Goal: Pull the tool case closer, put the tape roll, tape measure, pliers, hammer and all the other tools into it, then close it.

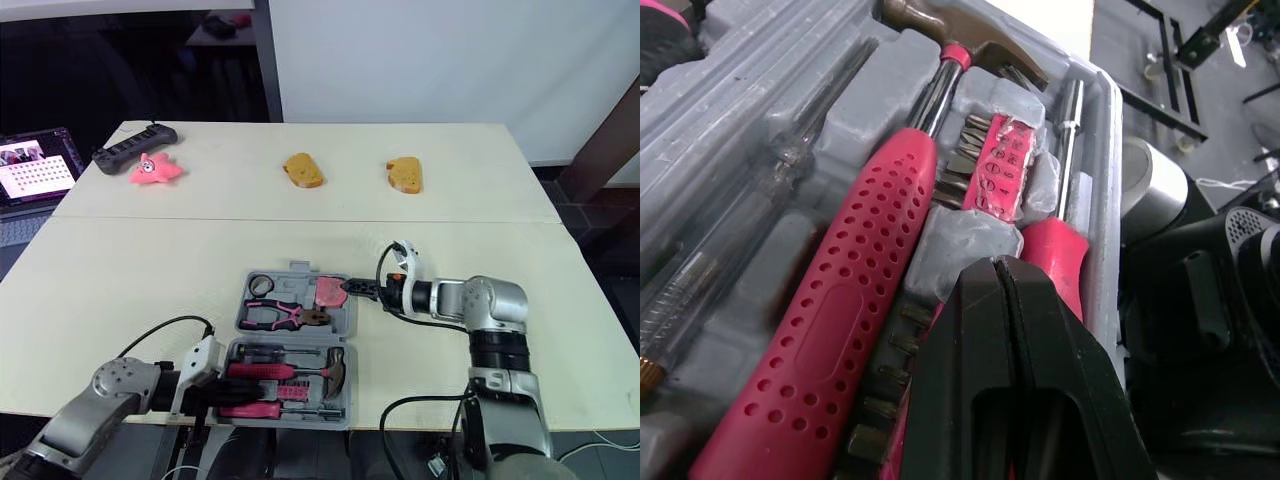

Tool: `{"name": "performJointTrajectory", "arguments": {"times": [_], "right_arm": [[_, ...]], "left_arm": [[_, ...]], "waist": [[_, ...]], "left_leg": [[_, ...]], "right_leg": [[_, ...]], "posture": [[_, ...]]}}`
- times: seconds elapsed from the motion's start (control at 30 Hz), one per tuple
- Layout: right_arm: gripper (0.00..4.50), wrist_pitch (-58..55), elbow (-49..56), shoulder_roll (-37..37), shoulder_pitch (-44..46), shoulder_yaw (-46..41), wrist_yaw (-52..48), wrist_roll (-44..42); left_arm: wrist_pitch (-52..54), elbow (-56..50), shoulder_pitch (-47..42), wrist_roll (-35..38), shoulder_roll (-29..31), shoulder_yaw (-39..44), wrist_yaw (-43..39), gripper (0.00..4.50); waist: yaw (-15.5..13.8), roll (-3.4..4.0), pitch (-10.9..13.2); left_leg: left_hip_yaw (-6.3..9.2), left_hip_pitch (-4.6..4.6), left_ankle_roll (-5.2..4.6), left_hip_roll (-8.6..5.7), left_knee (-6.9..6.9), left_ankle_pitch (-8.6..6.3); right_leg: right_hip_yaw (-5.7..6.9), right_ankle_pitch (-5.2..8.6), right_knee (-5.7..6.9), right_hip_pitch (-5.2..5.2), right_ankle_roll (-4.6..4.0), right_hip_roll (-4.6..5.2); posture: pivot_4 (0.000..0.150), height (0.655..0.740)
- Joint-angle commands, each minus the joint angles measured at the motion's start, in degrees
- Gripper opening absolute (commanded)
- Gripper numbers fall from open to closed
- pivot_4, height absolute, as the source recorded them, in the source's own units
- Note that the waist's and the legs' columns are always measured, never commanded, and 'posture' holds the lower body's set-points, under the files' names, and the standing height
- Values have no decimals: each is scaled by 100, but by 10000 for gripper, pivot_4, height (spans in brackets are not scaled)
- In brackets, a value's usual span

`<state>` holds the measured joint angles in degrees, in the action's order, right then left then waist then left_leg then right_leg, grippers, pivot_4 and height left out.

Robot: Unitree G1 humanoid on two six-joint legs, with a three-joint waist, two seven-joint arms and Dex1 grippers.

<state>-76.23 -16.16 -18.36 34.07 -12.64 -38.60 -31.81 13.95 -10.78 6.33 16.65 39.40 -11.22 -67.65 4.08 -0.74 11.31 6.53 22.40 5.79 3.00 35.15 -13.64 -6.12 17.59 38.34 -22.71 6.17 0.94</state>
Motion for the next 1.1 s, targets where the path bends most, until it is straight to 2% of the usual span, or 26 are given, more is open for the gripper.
{"name": "performJointTrajectory", "arguments": {"times": [0.03,0.37,0.53,0.8,0.97,1.1], "right_arm": [[44604,452,-779,356,326,-76,200,38],[44604,948,-1619,734,563,155,-234,-53],[44604,586,-1291,559,560,288,-919,-409],[44604,672,-730,189,412,717,-1726,-531],[44604,713,-711,62,424,740,-2073,-648],[44604,750,-485,-83,439,926,-2436,-723]], "left_arm": [[-52,188,12,-237,71,-260,-15,0],[-244,514,-21,-313,89,-252,74,0],[-315,507,81,-354,72,-239,188,0],[-527,440,269,-238,-62,-76,414,0],[-508,221,361,265,36,586,476,0],[-19,-151,429,1038,172,1415,508,0]], "waist": [[3,4,-2],[103,34,-31],[161,41,-28],[146,44,-29],[146,44,-28],[144,41,-23]], "left_leg": [[0,-1,0,0,0,0],[-1,-15,-1,4,-4,-1],[-1,-12,-2,4,-11,-1],[-1,-10,-2,3,-9,-1],[-1,-8,-2,3,-10,-1],[0,3,-2,4,-7,-1]], "right_leg": [[0,0,0,1,0,0],[-2,0,1,9,-1,-6],[-4,0,2,3,0,-6],[-4,1,1,3,0,-5],[-4,1,1,0,0,-5],[-3,1,2,-10,0,-5]], "posture": [[1500,7400],[1500,7400],[1500,7400],[1500,7400],[1500,7400],[1500,7400]]}}
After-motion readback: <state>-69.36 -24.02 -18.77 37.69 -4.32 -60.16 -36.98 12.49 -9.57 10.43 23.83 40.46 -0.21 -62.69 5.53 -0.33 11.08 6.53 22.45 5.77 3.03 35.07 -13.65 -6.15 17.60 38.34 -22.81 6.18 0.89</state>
